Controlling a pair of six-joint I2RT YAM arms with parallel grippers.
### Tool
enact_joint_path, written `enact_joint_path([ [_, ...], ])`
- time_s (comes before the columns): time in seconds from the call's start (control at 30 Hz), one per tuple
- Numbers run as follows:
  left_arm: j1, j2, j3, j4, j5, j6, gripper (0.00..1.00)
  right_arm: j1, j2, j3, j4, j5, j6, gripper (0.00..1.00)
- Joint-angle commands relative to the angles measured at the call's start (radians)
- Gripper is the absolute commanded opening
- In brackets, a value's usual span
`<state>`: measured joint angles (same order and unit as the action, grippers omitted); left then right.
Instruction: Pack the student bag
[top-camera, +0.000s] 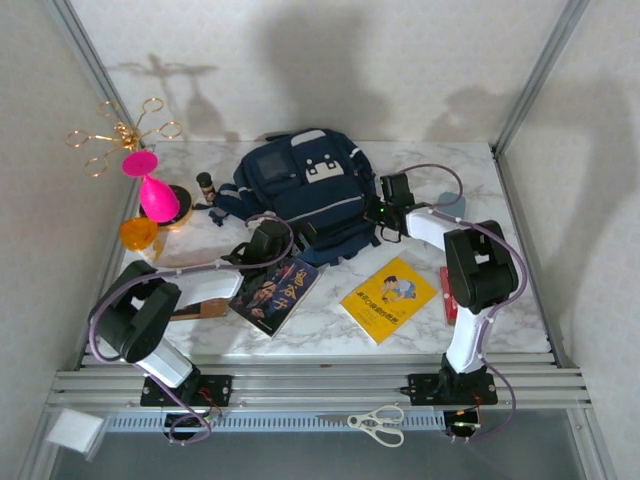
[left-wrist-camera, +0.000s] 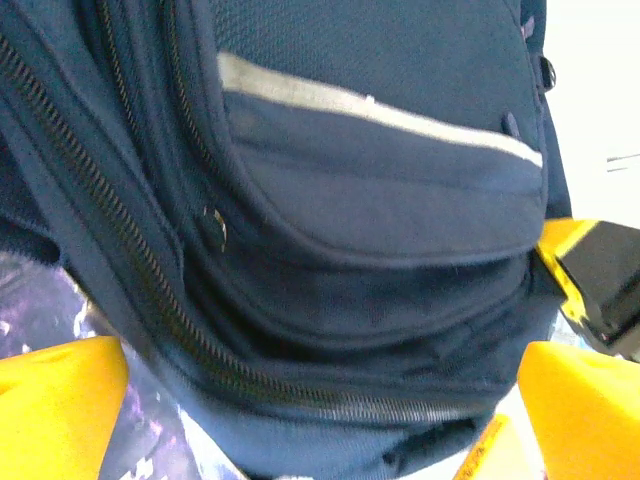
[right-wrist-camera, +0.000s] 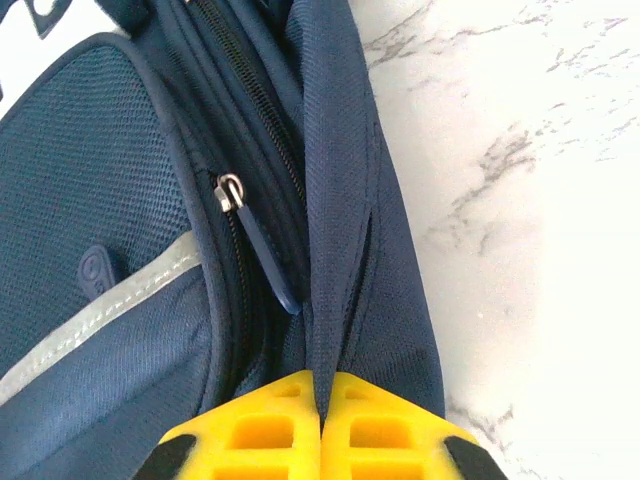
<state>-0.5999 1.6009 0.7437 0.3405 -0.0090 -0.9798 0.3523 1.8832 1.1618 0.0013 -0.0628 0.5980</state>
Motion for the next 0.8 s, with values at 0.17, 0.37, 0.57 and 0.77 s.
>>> enact_joint_path([
  [0.17,0.084,0.073,0.083,0.172,-0.003,0.092,0.99,0.018,-0.253,-0.182,0.100,-0.118,0.083,0.00],
  [0.37,0.156,0.154,0.168,0.265,0.135,0.130,0.99,0.141,-0.421,-0.281,0.106,-0.010,0.192,0.00],
  [0.57,0.179,0.257,0.347,0.221,0.228,0.204,0.99,0.337,-0.460,-0.308,0.148,0.173,0.321,0.04],
  [0.77,0.239,0.294,0.480,0.083,0.249,0.240,0.99,0.391,-0.372,-0.250,0.222,0.104,0.332,0.34],
])
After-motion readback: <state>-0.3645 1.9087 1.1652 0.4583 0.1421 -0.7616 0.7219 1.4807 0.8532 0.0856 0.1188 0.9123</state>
